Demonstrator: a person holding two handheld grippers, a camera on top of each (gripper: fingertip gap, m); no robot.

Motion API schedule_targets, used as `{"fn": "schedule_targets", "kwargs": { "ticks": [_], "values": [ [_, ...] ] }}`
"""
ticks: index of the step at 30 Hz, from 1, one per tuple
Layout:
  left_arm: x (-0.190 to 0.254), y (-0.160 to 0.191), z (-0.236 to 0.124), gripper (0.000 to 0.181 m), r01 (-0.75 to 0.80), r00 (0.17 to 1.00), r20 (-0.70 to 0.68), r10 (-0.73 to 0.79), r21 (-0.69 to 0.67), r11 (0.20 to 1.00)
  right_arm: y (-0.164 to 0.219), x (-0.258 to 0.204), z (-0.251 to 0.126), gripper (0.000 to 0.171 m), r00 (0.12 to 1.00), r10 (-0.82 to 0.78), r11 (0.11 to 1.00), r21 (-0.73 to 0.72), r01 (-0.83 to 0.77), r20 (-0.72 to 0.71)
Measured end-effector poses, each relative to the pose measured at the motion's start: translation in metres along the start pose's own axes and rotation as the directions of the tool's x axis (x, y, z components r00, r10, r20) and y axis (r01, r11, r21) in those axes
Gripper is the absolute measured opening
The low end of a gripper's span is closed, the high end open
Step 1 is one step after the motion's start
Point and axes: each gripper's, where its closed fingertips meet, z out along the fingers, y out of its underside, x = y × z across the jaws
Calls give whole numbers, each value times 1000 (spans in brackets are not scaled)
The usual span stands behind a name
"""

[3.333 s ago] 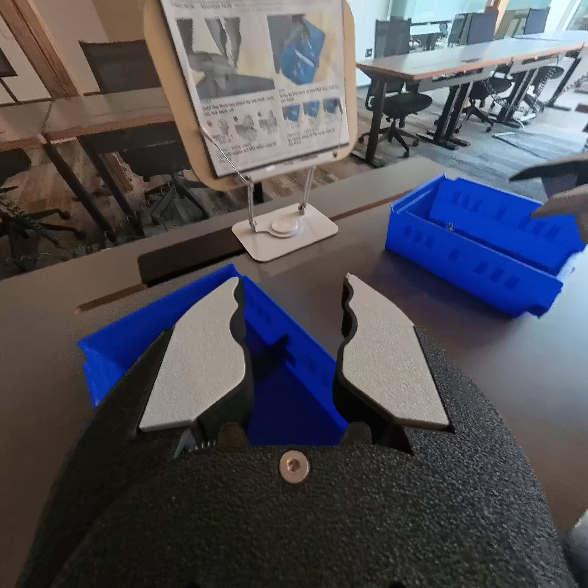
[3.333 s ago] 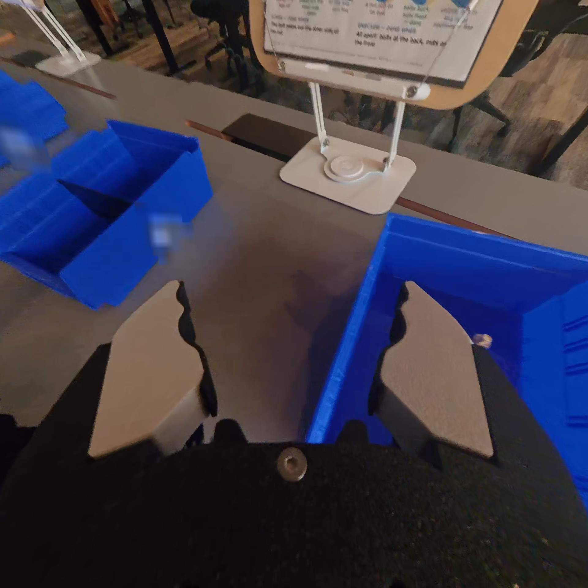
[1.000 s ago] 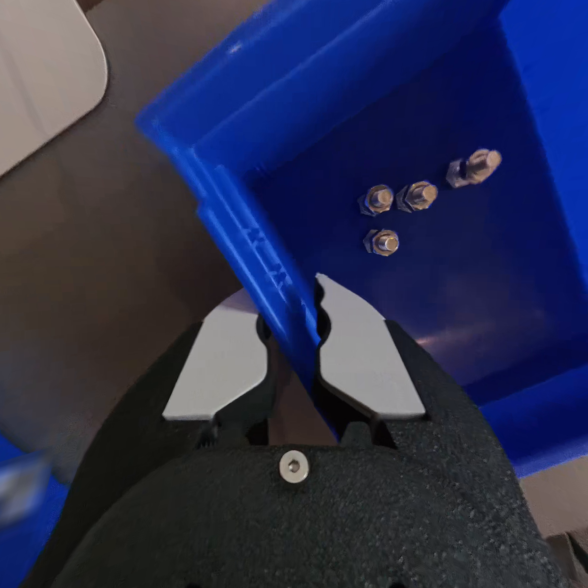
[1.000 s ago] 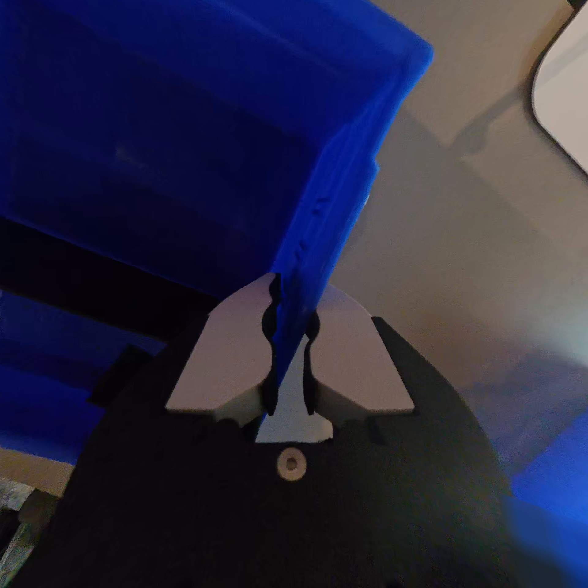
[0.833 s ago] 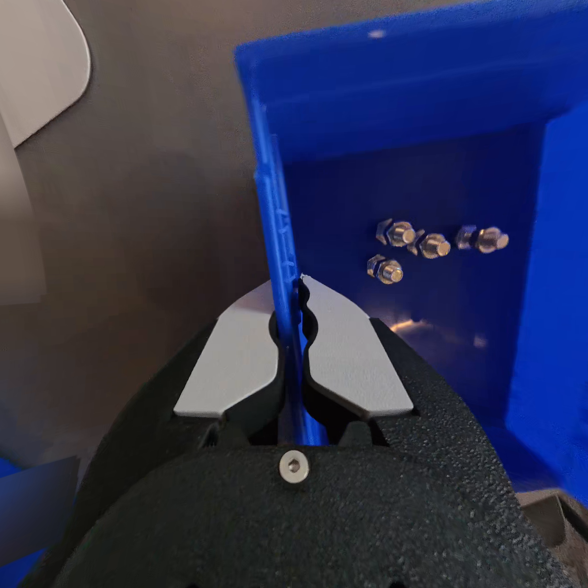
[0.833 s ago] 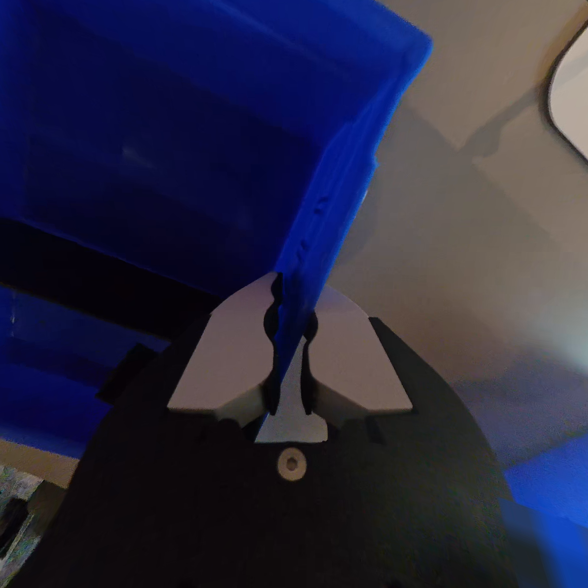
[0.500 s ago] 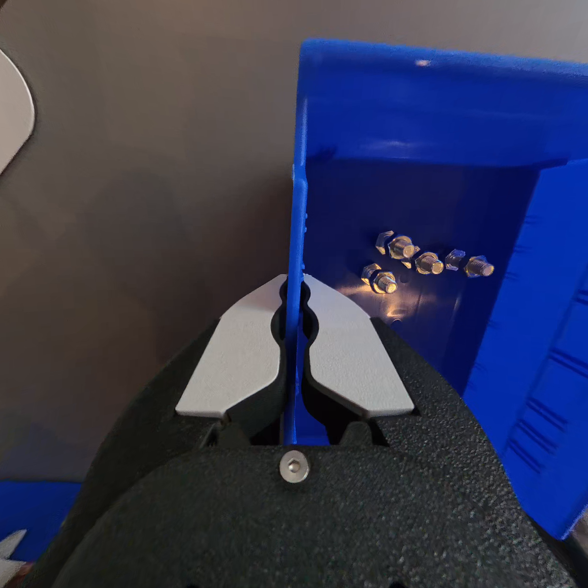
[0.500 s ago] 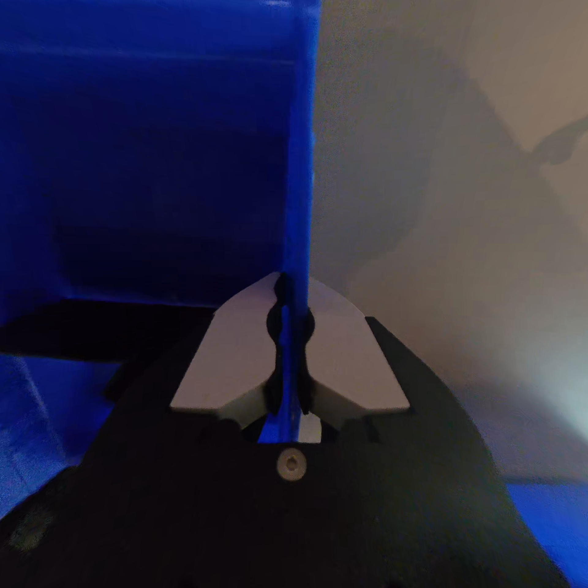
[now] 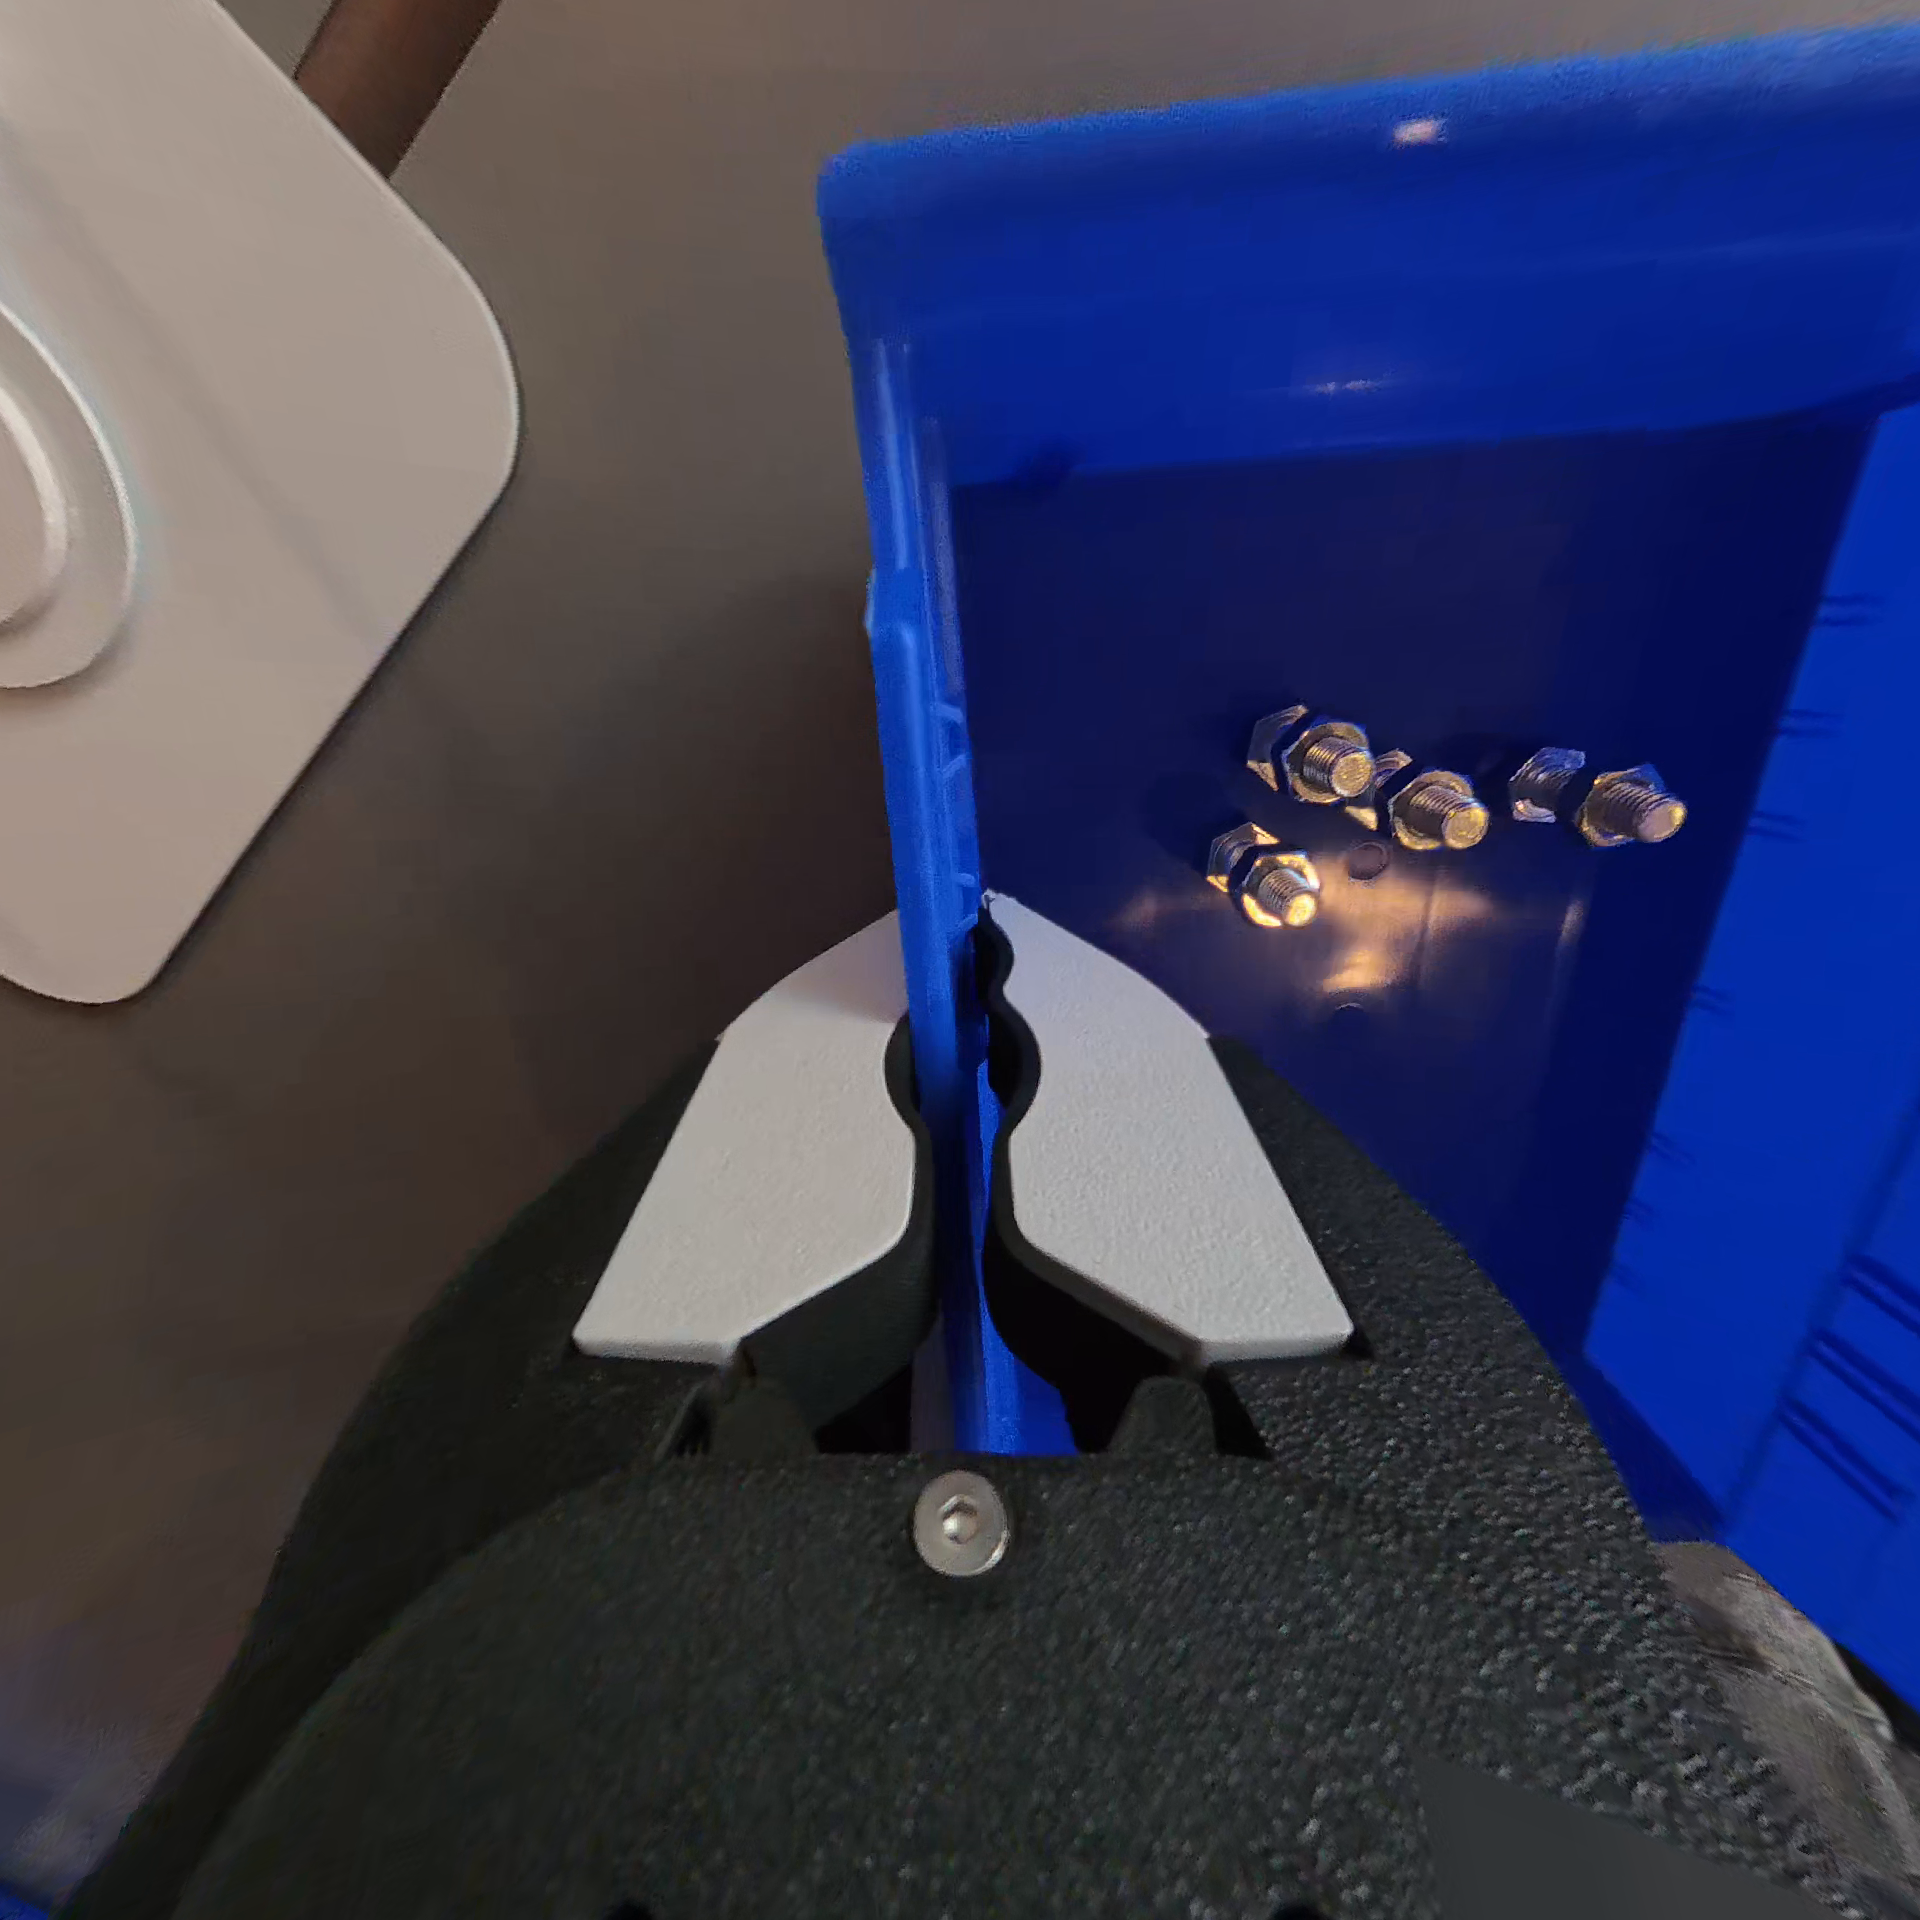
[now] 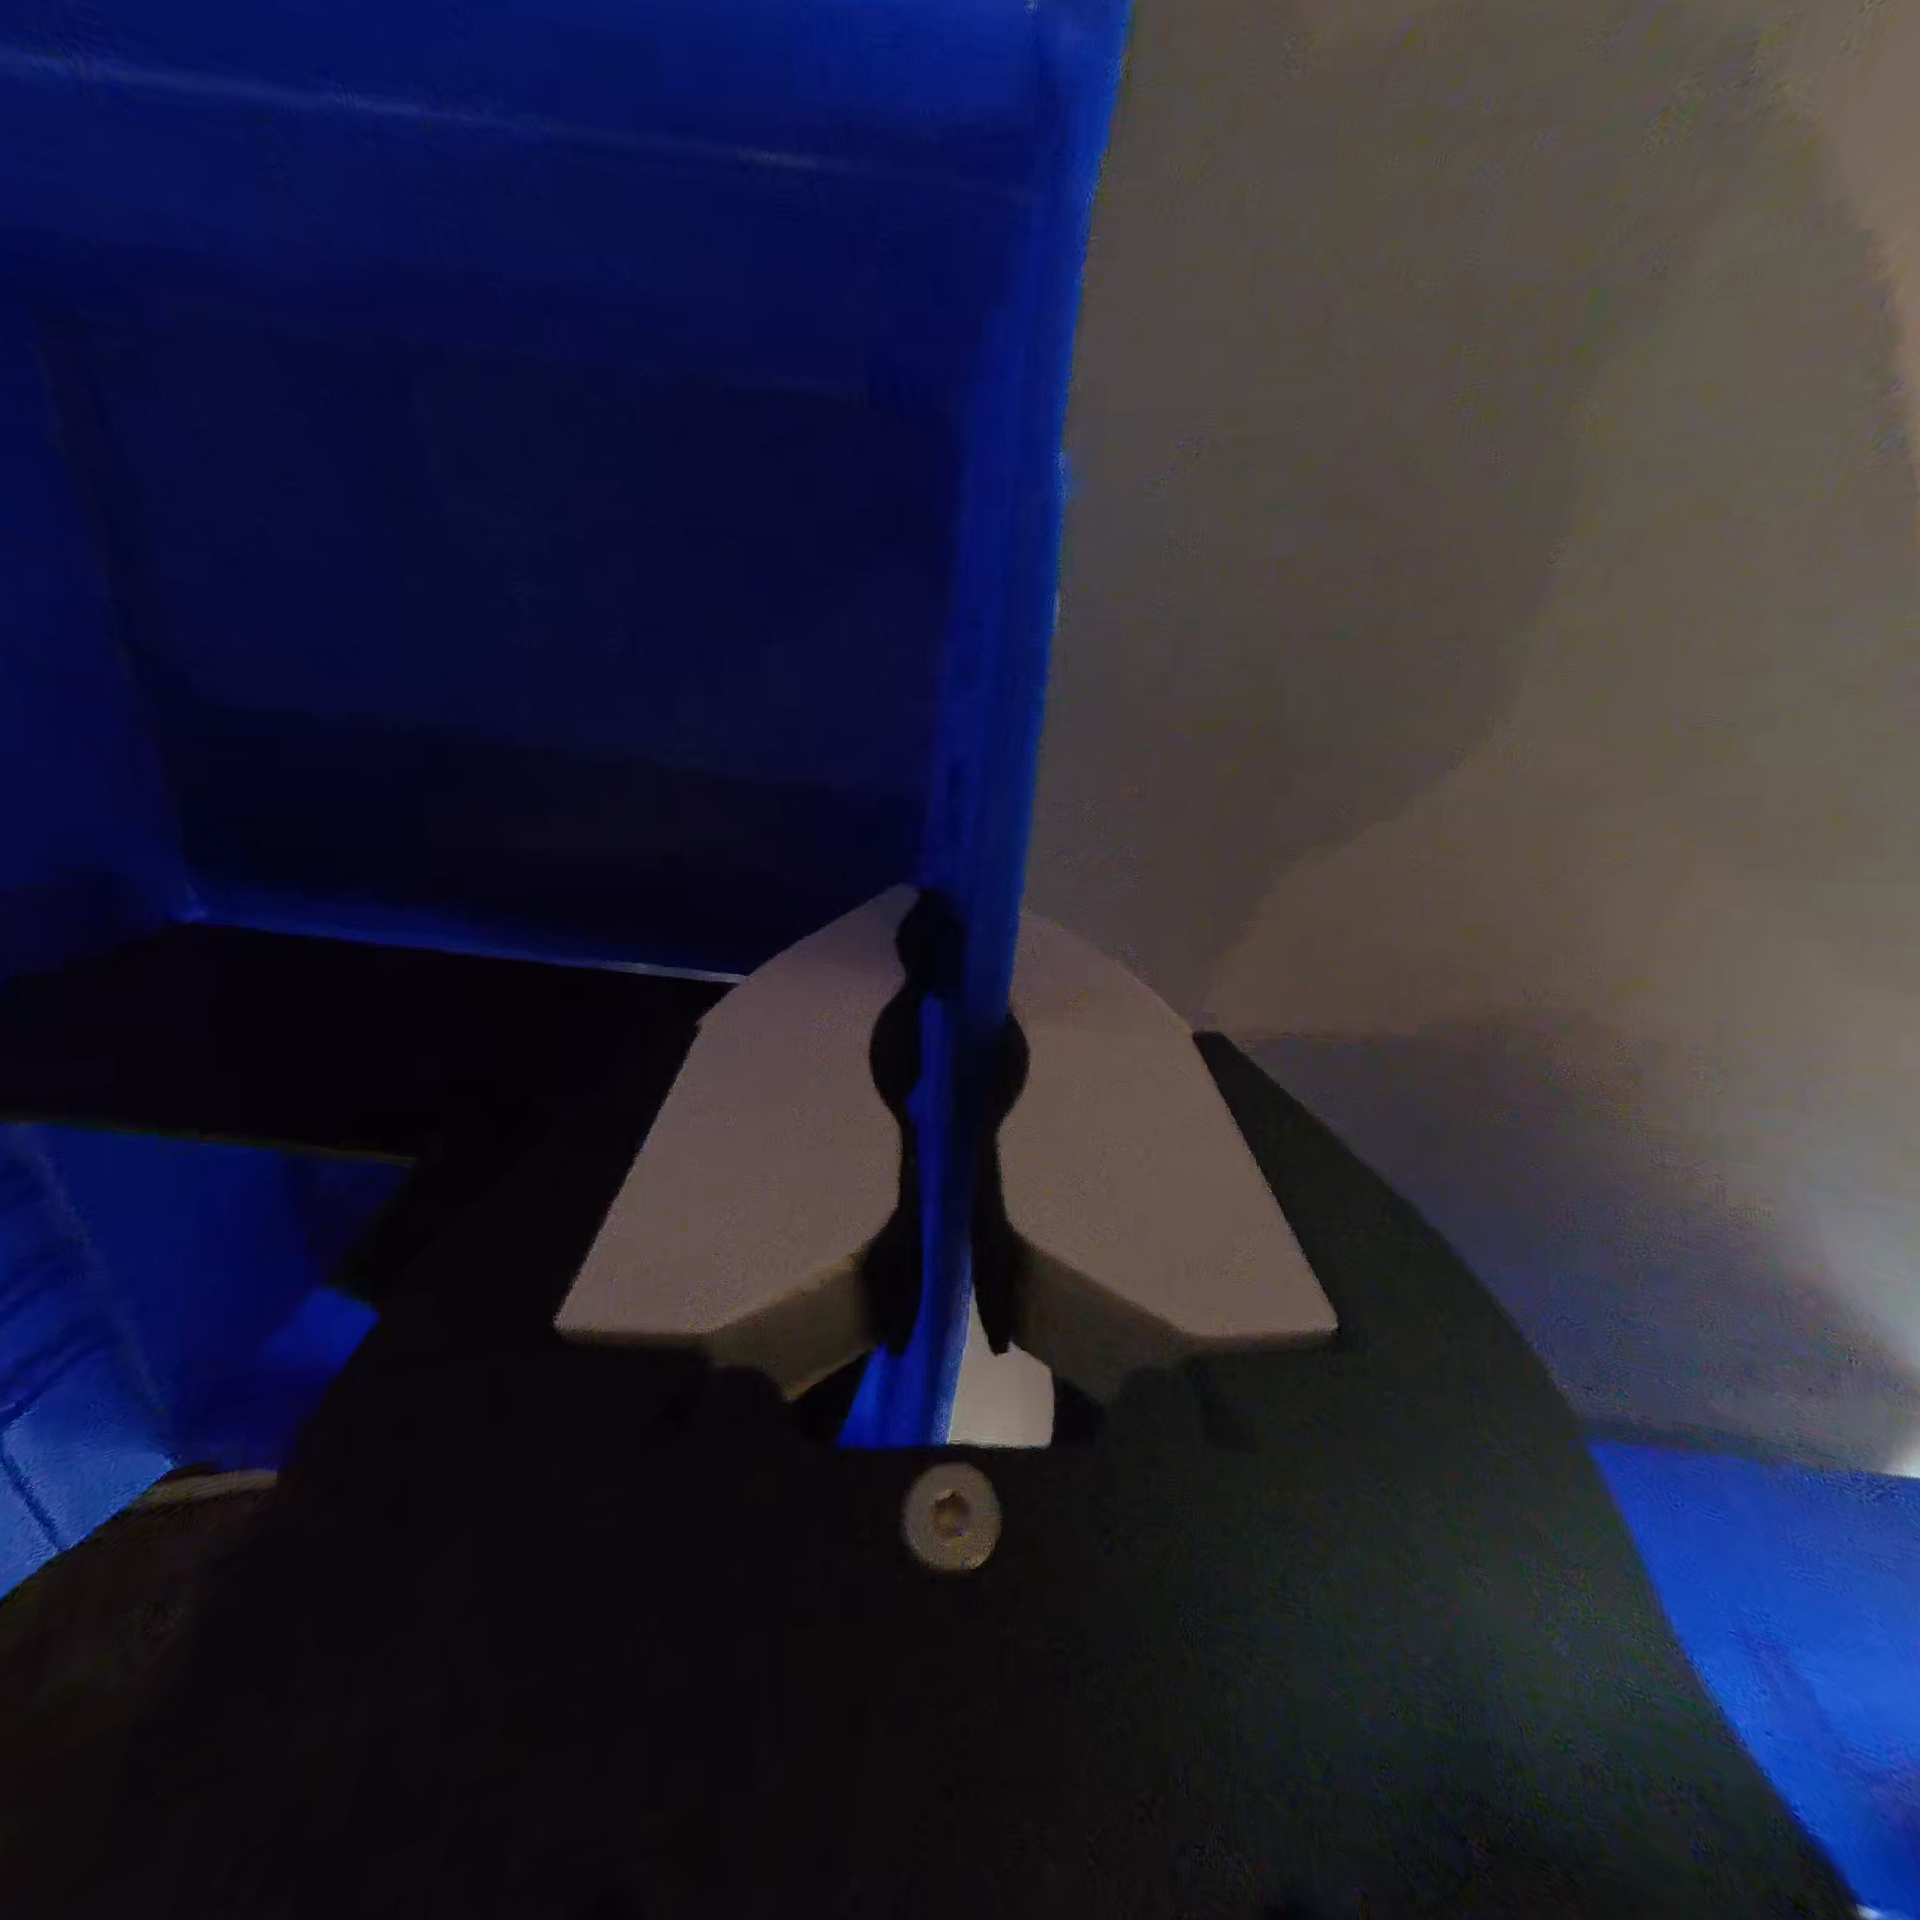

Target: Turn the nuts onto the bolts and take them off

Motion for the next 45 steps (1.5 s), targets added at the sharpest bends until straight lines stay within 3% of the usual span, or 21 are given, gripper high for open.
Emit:
{"fn": "schedule_targets", "kwargs": {
  "ticks": [10,20,23,34,45],
  "values": [
    [-36,24,7,3,42,998,-51,-43,-24,999,35,-37,-3,4,993,-117,993,-16,117,22],
    [-107,62,-2,3,107,994,0,-107,-61,992,76,-67,-8,4,961,-275,960,-40,276,33],
    [-120,78,1,3,143,988,-46,-146,-64,988,81,-73,-8,4,950,-312,948,-49,313,28],
    [-181,159,-11,3,259,963,-52,-263,-82,962,108,-90,-11,5,910,-412,906,-86,415,48],
    [-239,242,-24,4,377,925,-74,-373,45,925,140,-97,-15,4,872,-484,868,-93,489,64]
  ]
}}
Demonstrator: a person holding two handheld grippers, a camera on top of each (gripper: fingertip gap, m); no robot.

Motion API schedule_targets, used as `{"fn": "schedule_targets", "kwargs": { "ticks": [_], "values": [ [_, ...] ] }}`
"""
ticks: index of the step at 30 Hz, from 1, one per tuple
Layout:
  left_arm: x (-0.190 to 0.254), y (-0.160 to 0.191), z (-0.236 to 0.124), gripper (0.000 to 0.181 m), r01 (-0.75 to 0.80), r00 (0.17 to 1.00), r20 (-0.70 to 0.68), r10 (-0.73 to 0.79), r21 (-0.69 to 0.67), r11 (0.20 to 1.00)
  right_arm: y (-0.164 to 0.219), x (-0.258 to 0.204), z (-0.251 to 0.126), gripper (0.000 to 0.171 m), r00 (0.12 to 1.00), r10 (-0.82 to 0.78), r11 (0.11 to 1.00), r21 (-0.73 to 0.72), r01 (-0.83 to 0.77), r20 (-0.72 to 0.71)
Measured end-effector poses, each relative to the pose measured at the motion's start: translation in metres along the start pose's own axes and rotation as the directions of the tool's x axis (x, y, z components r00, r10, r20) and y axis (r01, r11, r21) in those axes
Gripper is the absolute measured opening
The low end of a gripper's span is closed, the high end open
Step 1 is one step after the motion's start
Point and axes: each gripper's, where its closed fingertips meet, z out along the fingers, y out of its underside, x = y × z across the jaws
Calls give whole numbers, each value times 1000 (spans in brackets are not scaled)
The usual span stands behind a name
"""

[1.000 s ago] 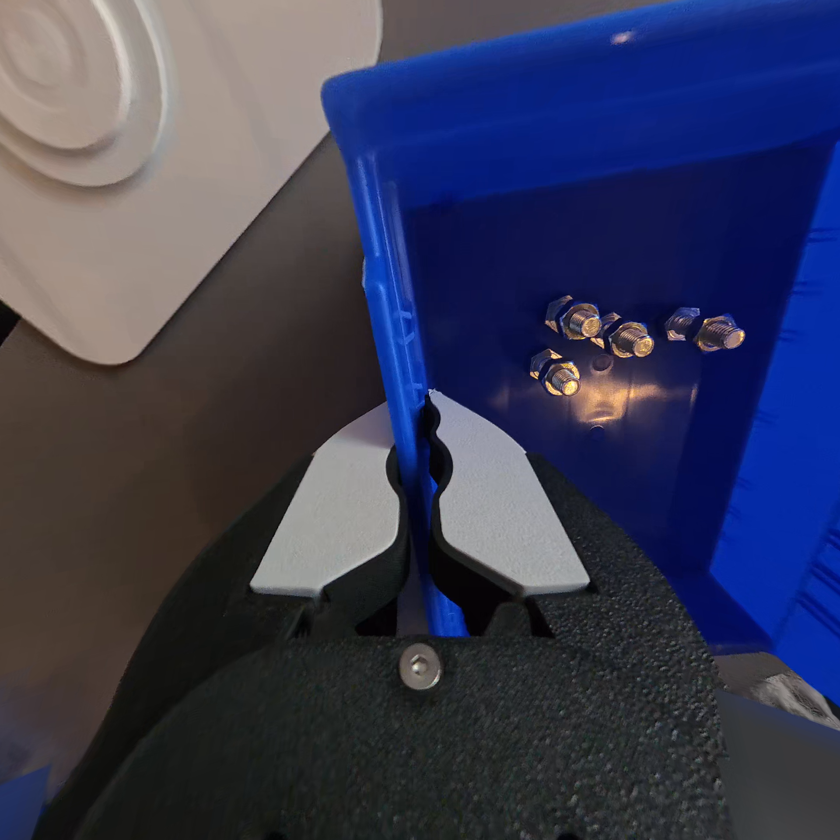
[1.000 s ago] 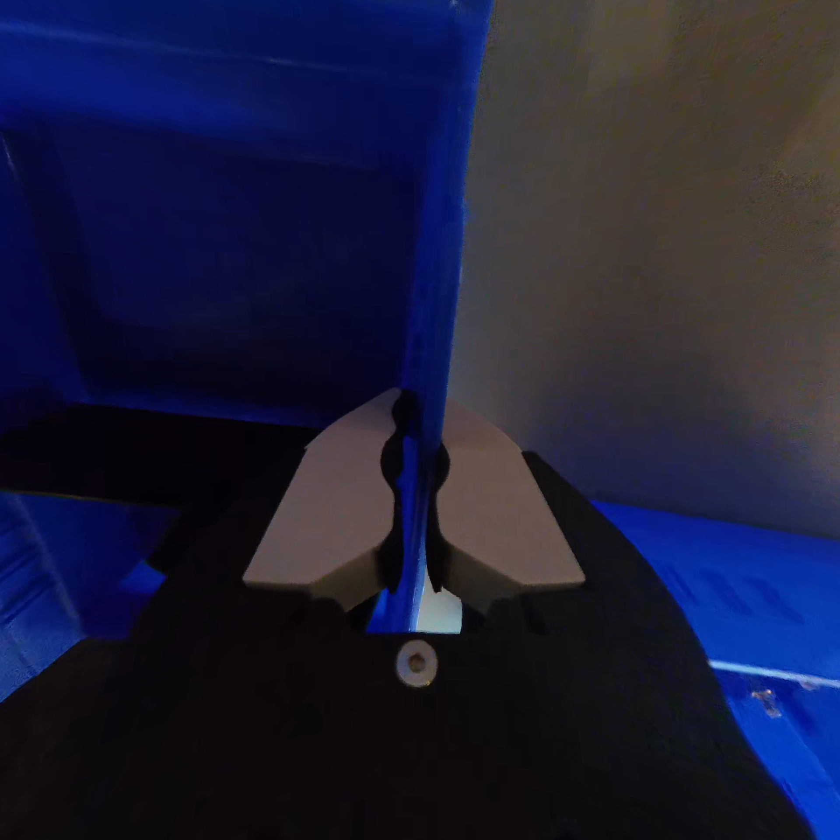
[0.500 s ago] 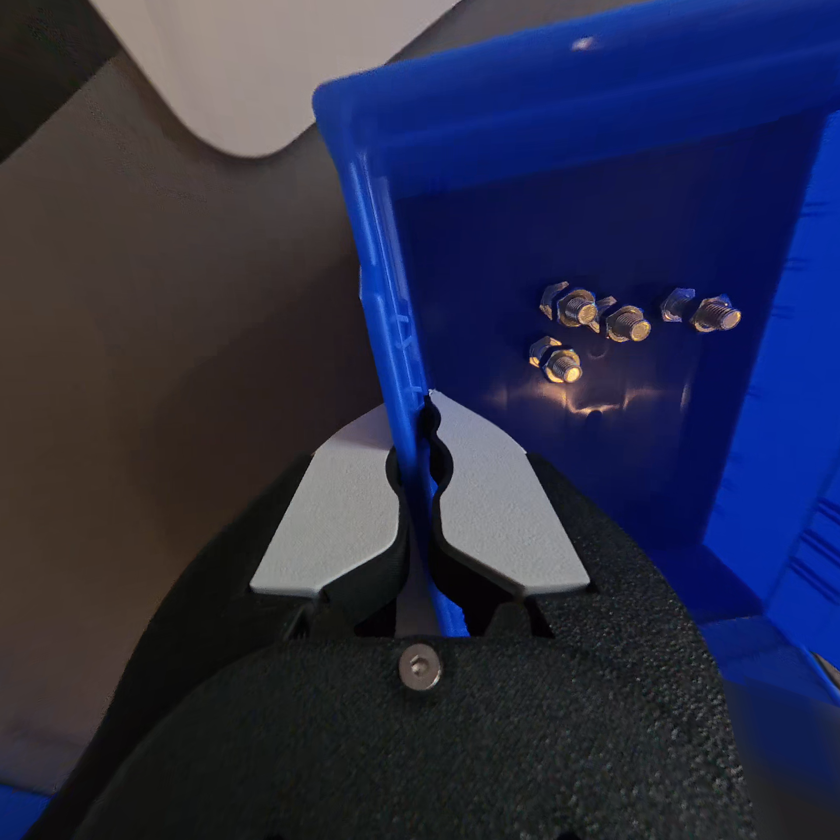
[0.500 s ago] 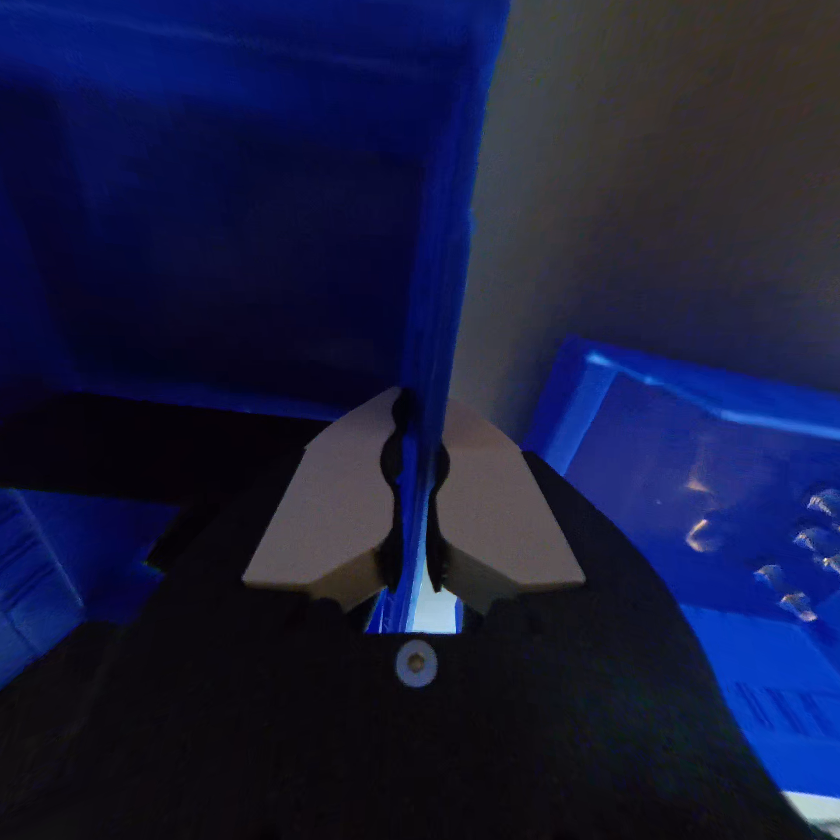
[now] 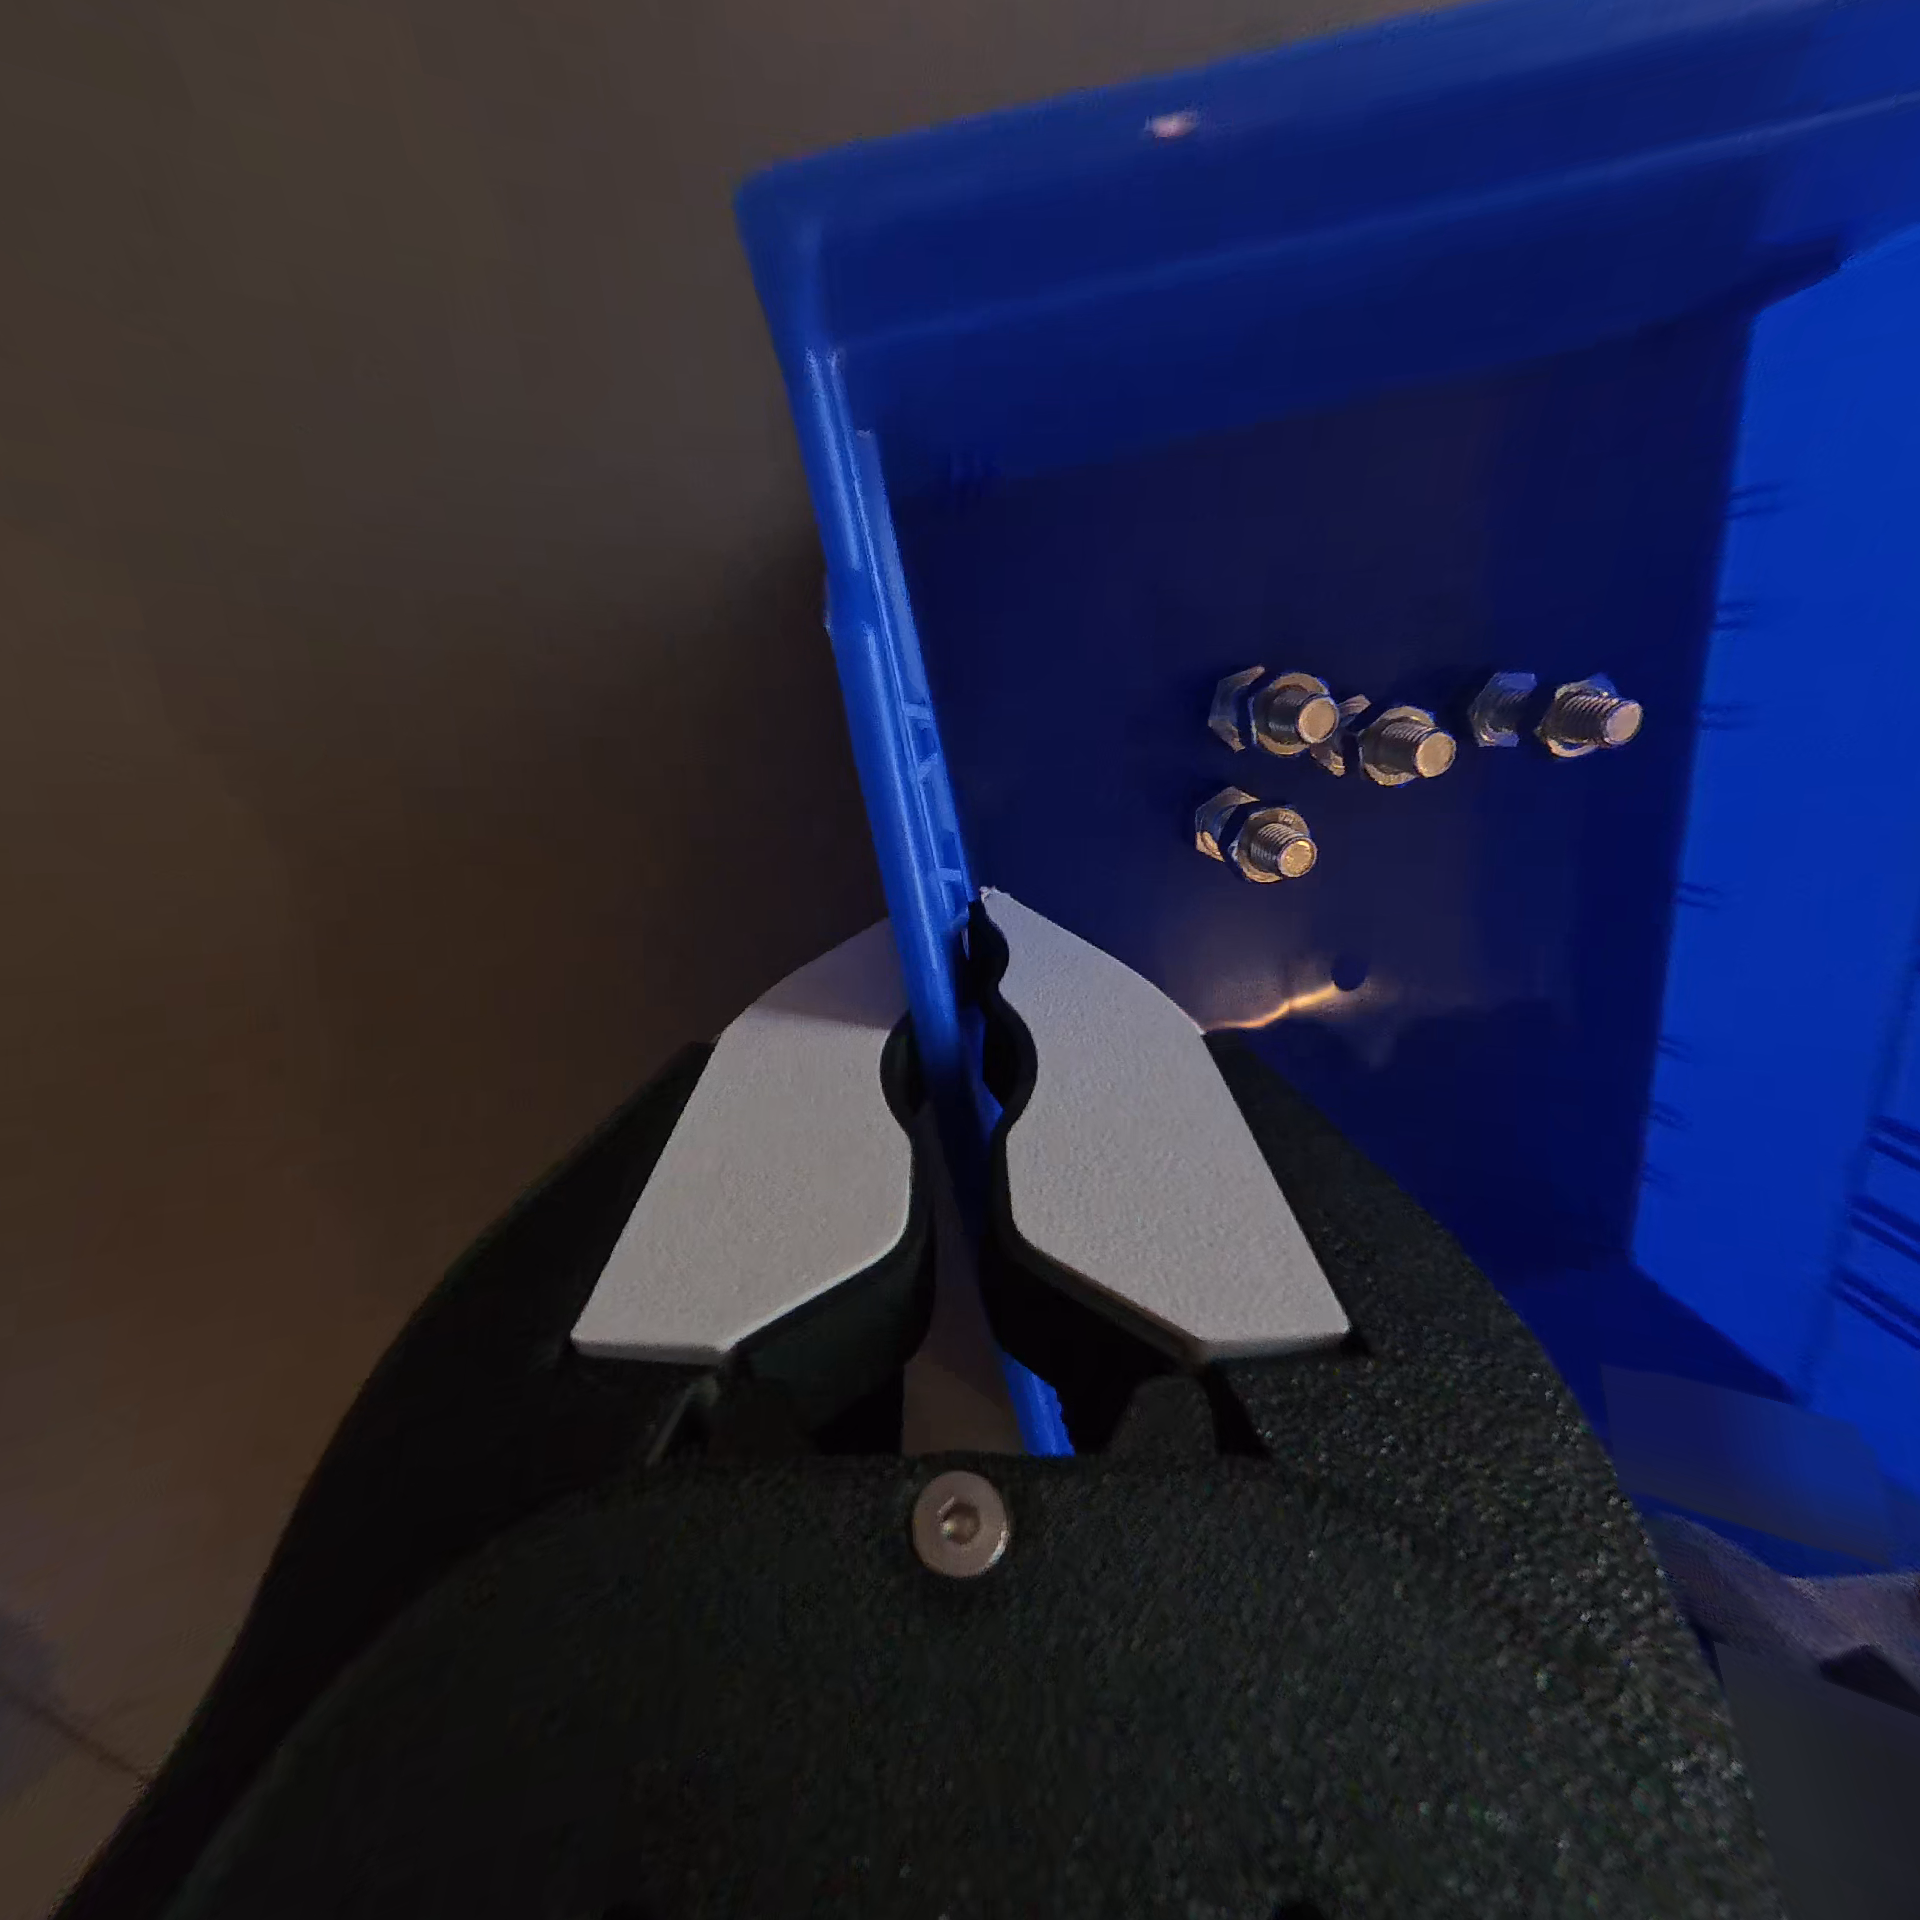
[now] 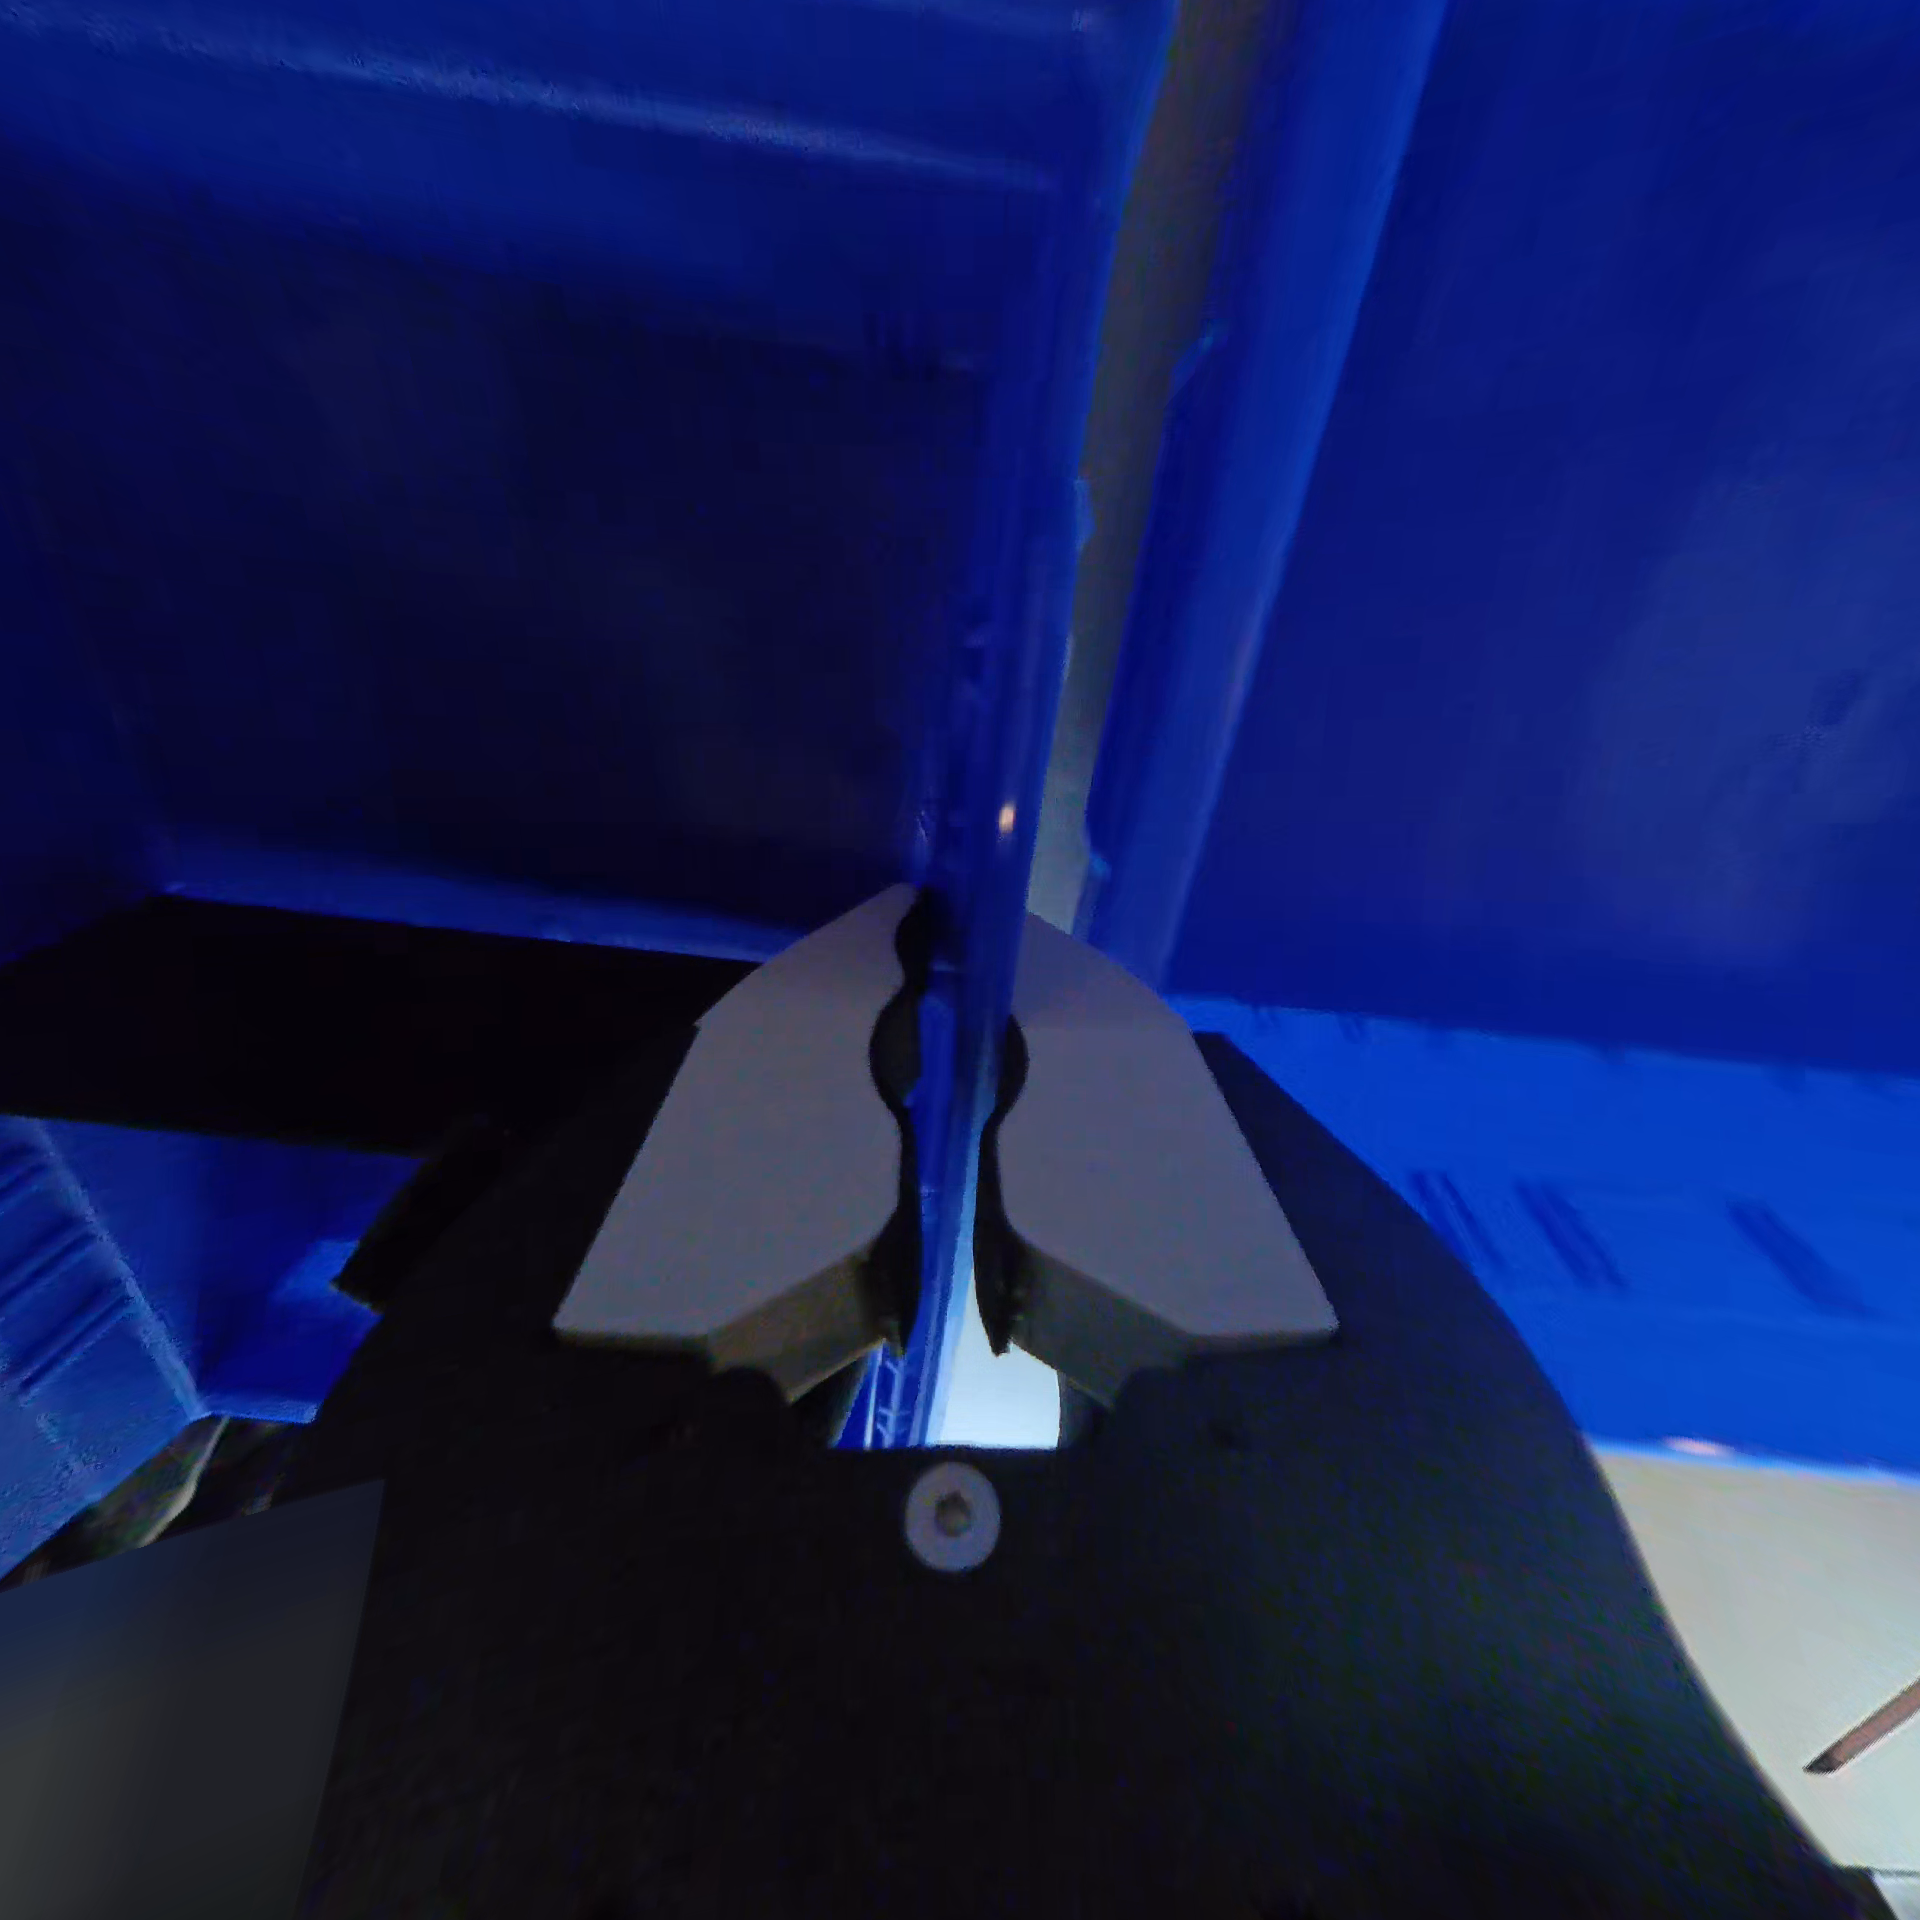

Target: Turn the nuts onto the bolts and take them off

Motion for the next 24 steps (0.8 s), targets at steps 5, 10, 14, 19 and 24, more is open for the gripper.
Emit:
{"fn": "schedule_targets", "kwargs": {
  "ticks": [5,10,14,19,24],
  "values": [
    [-38,22,-9,4,42,998,35,-44,45,998,26,-9,-1,3,1000,-11,1000,-19,11,-3],
    [-66,39,-16,3,75,995,60,-80,86,993,60,-7,-3,3,999,34,999,-30,-35,-9],
    [-76,49,-19,4,79,995,56,-86,111,991,92,-1,-5,3,995,98,995,-29,-98,-7],
    [-84,60,-23,4,67,996,52,-75,133,989,141,15,-8,3,975,224,974,-19,-224,-13],
    [-87,68,-25,4,54,997,49,-62,153,987,195,44,-12,3,919,393,919,-6,-394,-21]
  ]
}}
